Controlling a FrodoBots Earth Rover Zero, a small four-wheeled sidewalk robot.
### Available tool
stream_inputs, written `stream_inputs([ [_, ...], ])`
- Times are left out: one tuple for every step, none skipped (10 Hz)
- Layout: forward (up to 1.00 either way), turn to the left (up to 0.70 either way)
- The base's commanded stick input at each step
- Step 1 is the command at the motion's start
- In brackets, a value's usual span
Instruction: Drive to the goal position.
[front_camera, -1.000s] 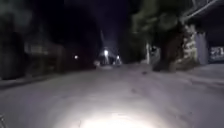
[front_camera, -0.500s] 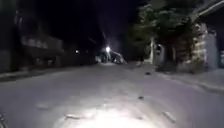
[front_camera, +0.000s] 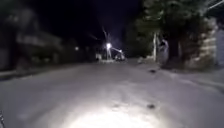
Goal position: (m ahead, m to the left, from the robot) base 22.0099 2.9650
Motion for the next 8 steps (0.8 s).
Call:
stream_inputs([
  [0.97,0.38],
  [0.97,0.37],
  [0.97,0.09],
  [0.97,0.05],
  [0.97,0.05],
  [0.97,0.05],
  [0.97,0.05],
  [0.97,0.05],
])
